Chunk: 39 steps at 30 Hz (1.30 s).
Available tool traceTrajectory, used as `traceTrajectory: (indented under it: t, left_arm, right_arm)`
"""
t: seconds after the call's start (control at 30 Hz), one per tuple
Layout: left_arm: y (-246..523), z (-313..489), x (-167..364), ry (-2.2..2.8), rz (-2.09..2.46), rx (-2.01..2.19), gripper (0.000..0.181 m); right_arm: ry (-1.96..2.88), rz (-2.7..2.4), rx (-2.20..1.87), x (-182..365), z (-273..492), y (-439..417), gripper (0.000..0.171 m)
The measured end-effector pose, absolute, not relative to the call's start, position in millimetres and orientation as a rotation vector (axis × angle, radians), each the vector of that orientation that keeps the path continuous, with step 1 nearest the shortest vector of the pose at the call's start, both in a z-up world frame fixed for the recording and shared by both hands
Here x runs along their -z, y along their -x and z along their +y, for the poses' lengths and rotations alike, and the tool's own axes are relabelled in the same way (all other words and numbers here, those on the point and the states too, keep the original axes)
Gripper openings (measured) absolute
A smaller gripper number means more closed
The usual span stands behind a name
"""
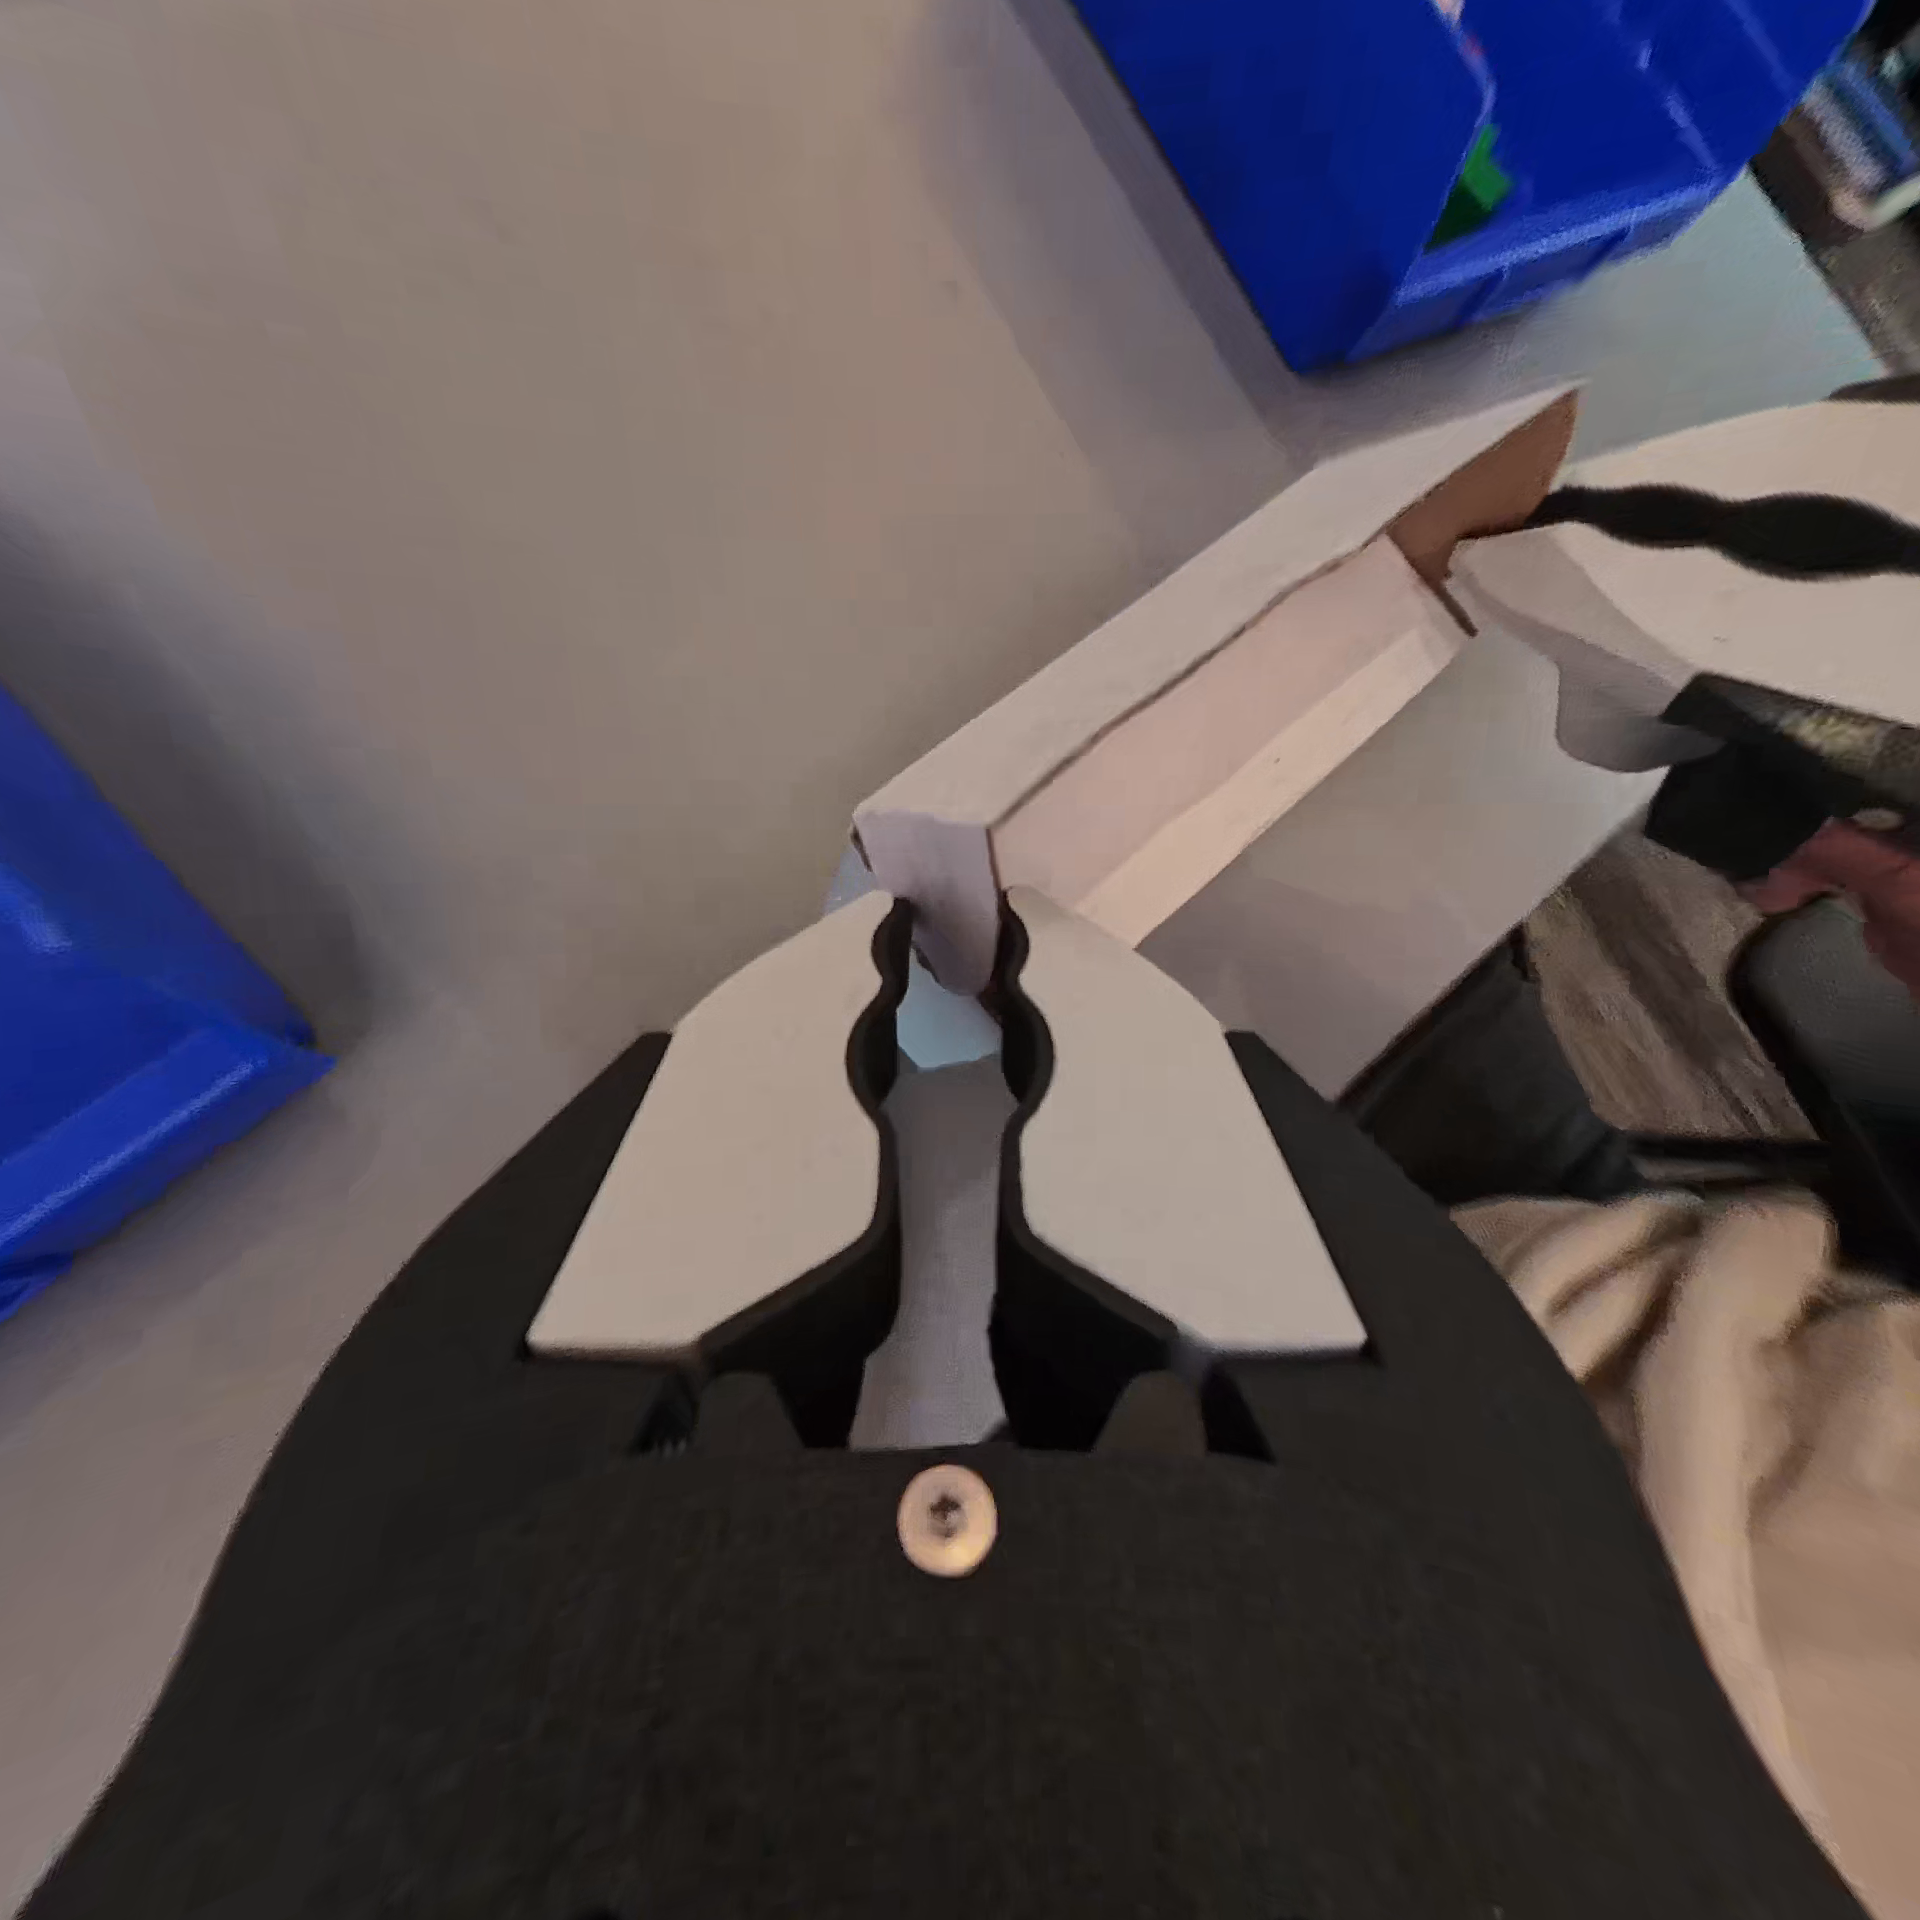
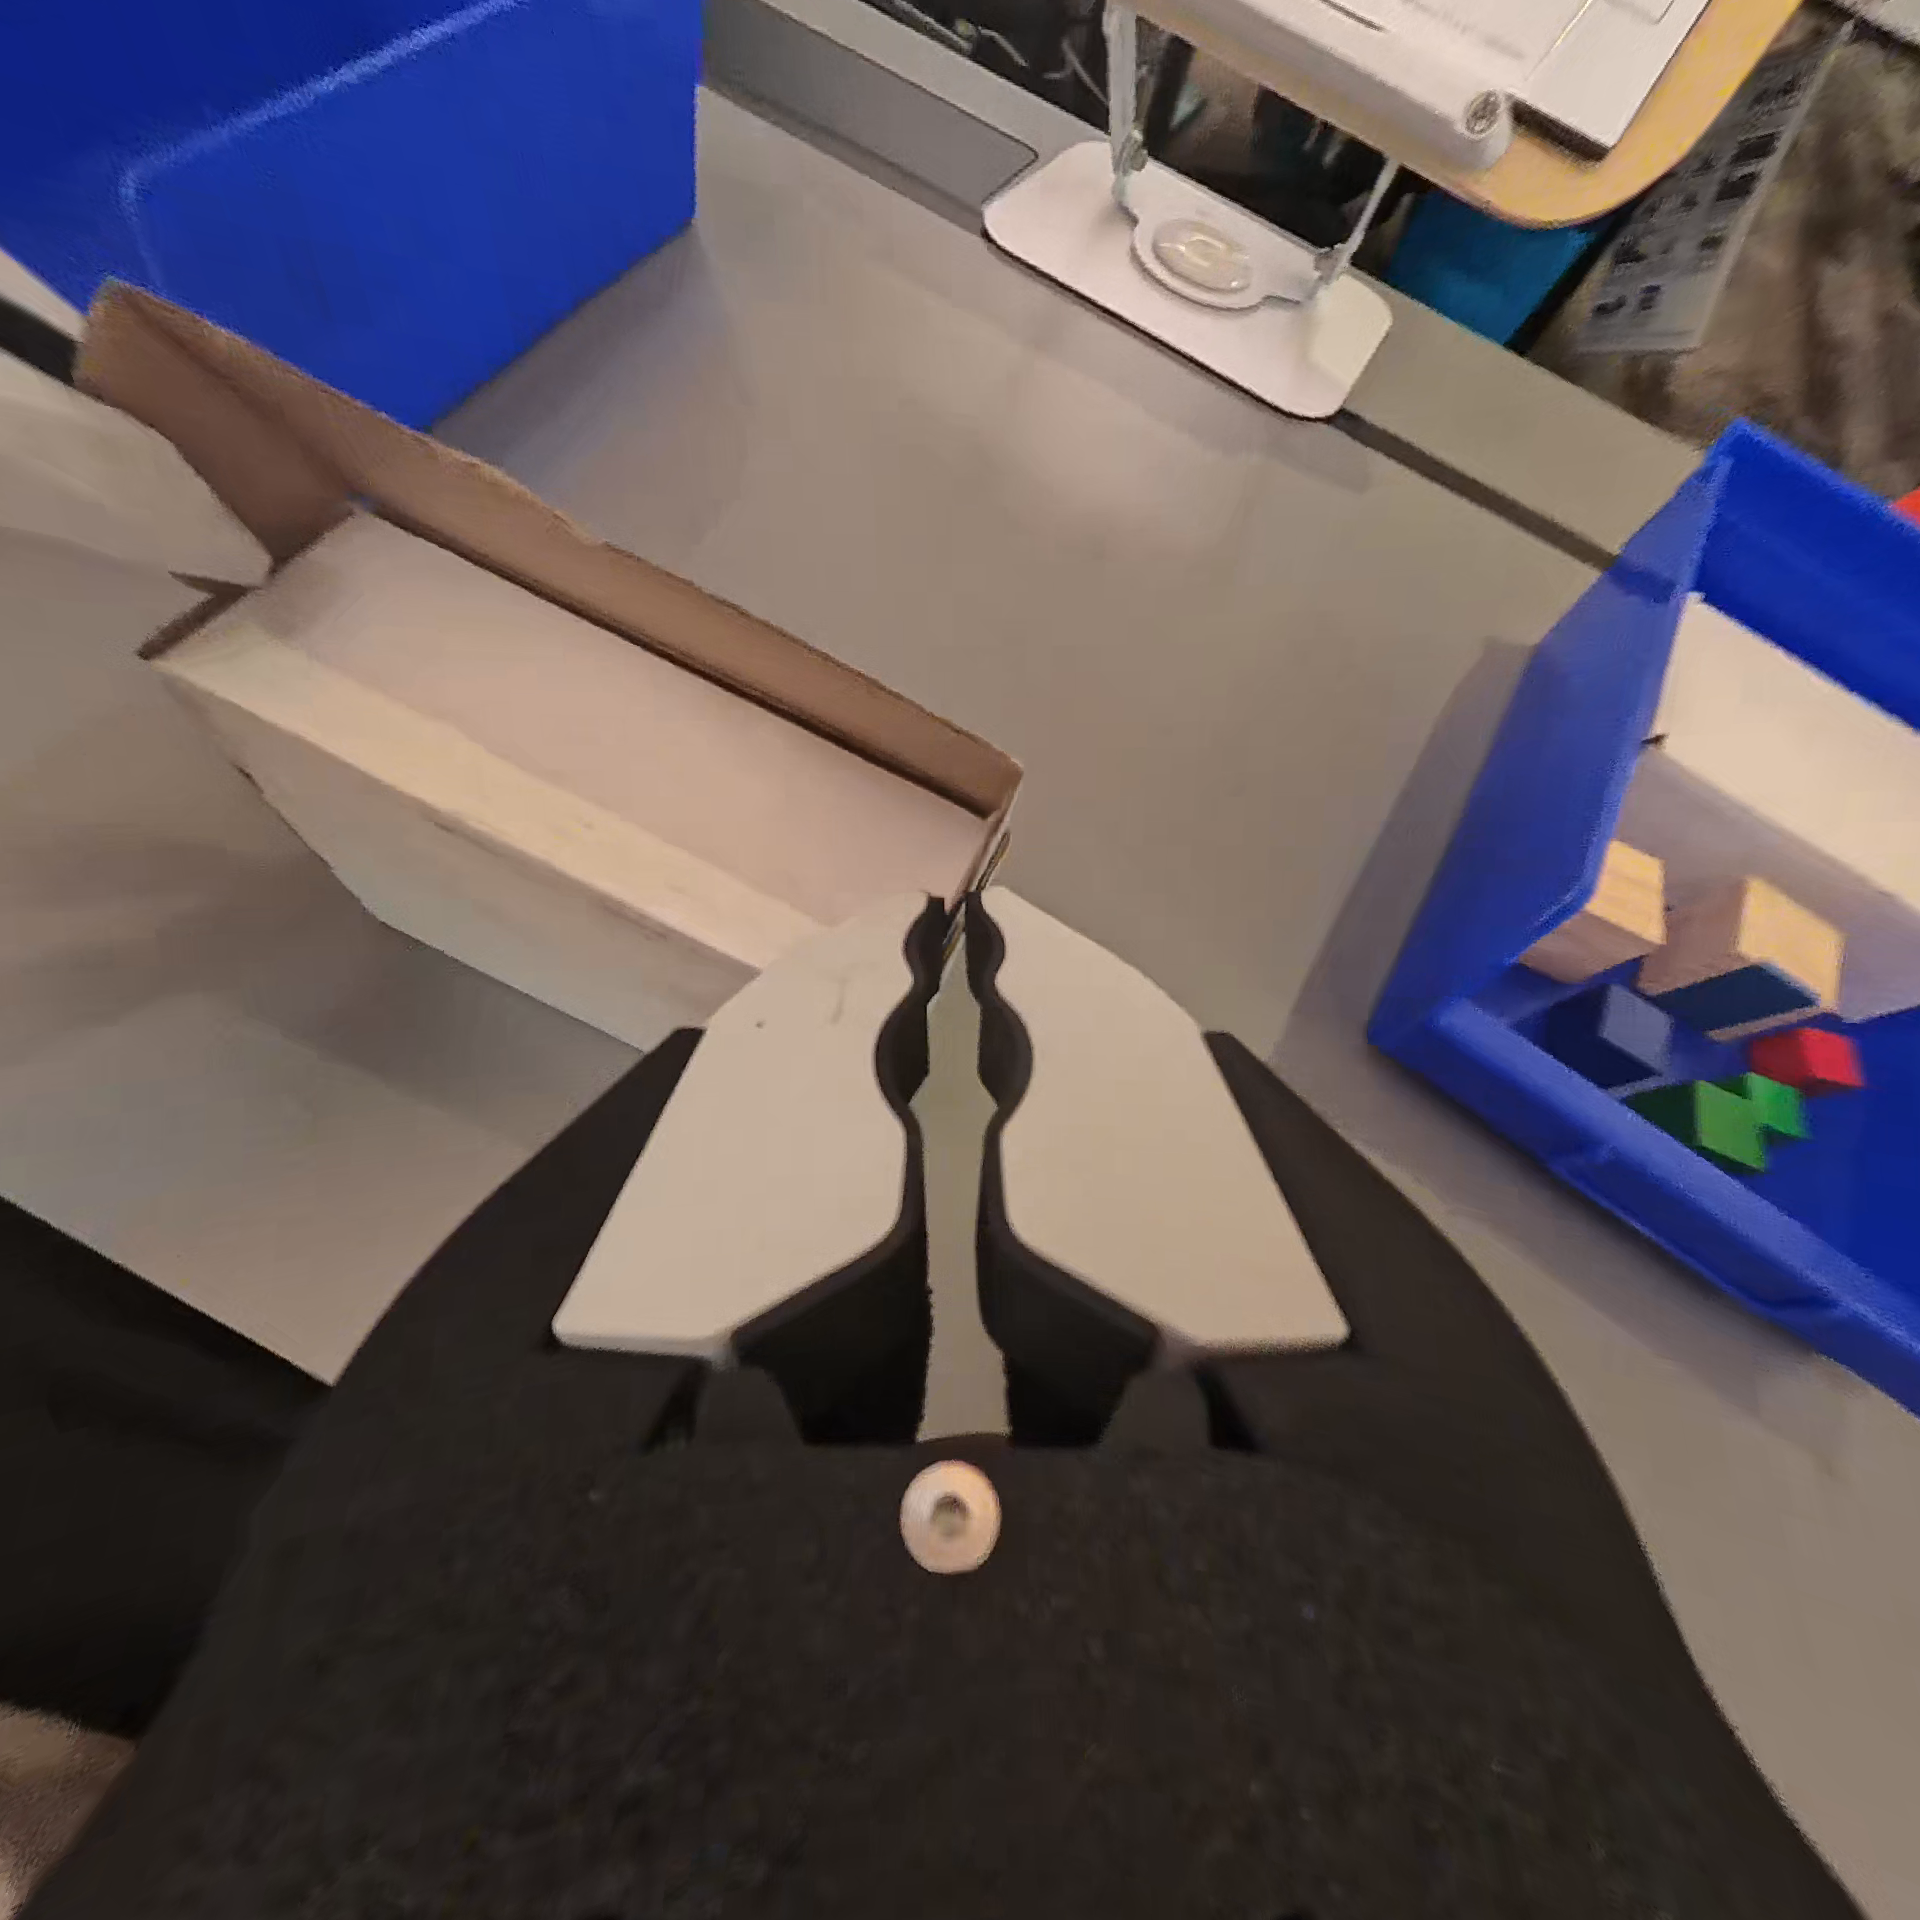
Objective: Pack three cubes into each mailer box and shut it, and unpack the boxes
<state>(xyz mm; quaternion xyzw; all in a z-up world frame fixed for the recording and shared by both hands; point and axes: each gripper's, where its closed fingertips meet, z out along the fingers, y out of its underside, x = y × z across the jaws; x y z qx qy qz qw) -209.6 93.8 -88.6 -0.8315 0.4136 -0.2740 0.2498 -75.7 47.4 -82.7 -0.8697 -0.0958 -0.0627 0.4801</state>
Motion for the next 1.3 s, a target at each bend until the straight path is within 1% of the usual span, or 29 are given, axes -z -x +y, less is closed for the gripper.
traceTrajectory:
  t: [0.03, 0.13, 0.23, 0.7, 1.0, 1.13, 1.3]
  left_arm:
    - [209, 93, 88, 2.33, 1.138, 0.785, 0.015]
    - [212, 87, 86, 2.549, 1.205, 0.911, 0.019]
    - [210, 89, 84, 2.67, 1.192, 0.972, 0.018]
    - [215, 100, 82, 2.742, 1.394, 0.72, 0.012]
    - [217, 86, 73, 2.917, 1.368, 0.998, 0.009]
    - [215, 87, 77, 2.904, 1.366, 0.992, 0.008]
    - [217, 83, 78, 2.795, 1.504, 0.881, 0.007]
  right_arm:
    - [2.124, -0.241, 0.194, 83, 47, 75, 0.004]
    - [2.111, -0.251, 0.212, 83, 47, 75, 0.004]
    - [2.118, -0.246, 0.184, 82, 45, 74, 0.004]
    - [2.109, -0.284, 0.222, 81, 45, 77, 0.004]
    - [2.085, -0.309, 0.273, 76, 44, 78, 0.004]
    - [2.08, -0.316, 0.282, 76, 43, 80, 0.004]
    - [2.084, -0.31, 0.269, 77, 42, 80, 0.004]
